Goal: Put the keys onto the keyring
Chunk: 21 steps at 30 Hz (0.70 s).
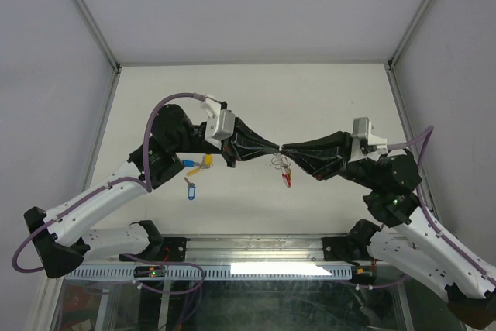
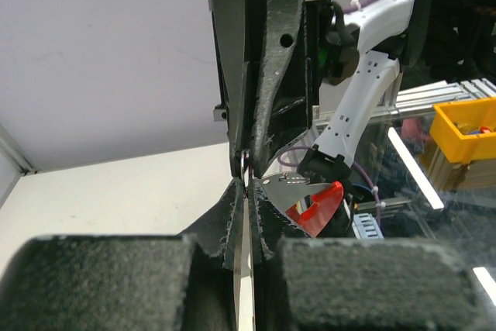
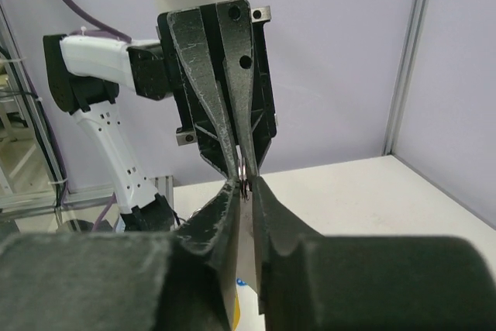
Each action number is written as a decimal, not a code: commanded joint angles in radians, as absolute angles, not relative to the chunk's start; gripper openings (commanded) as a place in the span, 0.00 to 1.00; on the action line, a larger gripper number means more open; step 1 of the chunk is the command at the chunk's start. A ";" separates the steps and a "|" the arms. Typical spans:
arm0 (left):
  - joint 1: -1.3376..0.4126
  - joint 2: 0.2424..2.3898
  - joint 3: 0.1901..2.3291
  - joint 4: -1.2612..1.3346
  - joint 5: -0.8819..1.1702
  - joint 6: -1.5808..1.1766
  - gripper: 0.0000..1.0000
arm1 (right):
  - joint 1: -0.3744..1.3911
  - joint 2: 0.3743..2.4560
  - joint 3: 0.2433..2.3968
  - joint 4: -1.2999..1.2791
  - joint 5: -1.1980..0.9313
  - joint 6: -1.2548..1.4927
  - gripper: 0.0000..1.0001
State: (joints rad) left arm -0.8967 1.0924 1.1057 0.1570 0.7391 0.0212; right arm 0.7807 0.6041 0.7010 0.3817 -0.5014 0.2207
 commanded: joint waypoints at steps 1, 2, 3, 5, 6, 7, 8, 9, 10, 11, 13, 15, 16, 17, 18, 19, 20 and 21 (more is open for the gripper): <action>-0.901 1.092 1.188 0.037 0.741 0.126 0.00 | 0.784 0.572 0.795 0.227 -0.520 0.103 0.18; -0.901 1.094 1.202 0.001 0.740 0.150 0.00 | 0.785 0.569 0.812 0.187 -0.526 0.082 0.20; -0.900 1.094 1.216 -0.035 0.737 0.177 0.00 | 0.785 0.568 0.831 0.145 -0.531 0.060 0.21; -0.900 1.099 1.245 -0.109 0.741 0.229 0.00 | 0.785 0.572 0.880 0.057 -0.541 0.021 0.23; -0.901 1.104 1.270 -0.163 0.749 0.268 0.00 | 0.785 0.578 0.903 -0.006 -0.555 -0.009 0.23; -0.901 1.110 1.289 -0.204 0.754 0.294 0.00 | 0.785 0.585 0.924 -0.053 -0.570 -0.033 0.23; -0.903 1.119 1.309 -0.249 0.758 0.322 0.00 | 0.785 0.595 0.947 -0.095 -0.581 -0.056 0.23; -0.902 1.128 1.327 -0.287 0.762 0.346 0.00 | 0.785 0.606 0.968 -0.139 -0.590 -0.074 0.24; -0.902 1.136 1.344 -0.319 0.767 0.366 0.00 | 0.785 0.619 0.986 -0.176 -0.597 -0.090 0.24; -0.902 1.142 1.355 -0.344 0.771 0.383 0.00 | 0.785 0.633 1.004 -0.209 -0.604 -0.106 0.24; -0.902 1.146 1.366 -0.368 0.776 0.399 0.00 | 0.784 0.659 1.038 -0.267 -0.618 -0.132 0.24; -0.902 1.146 1.368 -0.373 0.782 0.405 0.00 | 0.785 0.680 1.061 -0.302 -0.627 -0.151 0.24; -0.903 1.147 1.368 -0.374 0.786 0.406 0.00 | 0.785 0.687 1.066 -0.310 -0.631 -0.156 0.24; -0.902 1.147 1.368 -0.374 0.790 0.406 0.00 | 0.785 0.691 1.068 -0.310 -0.631 -0.159 0.25; -0.902 1.147 1.368 -0.376 0.795 0.408 0.00 | 0.784 0.692 1.068 -0.307 -0.630 -0.163 0.25; -0.903 1.149 1.368 -0.377 0.801 0.409 0.00 | 0.784 0.691 1.066 -0.302 -0.624 -0.165 0.25; -0.902 1.149 1.368 -0.379 0.806 0.409 0.00 | 0.785 0.690 1.065 -0.297 -0.616 -0.169 0.25; -0.903 1.149 1.368 -0.382 0.809 0.411 0.00 | 0.785 0.687 1.063 -0.292 -0.609 -0.172 0.25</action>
State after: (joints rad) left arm -0.8970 1.1564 1.3254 -0.3824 0.7631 0.3695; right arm 0.7807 0.6899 1.0286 -0.2749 -0.6083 -0.1310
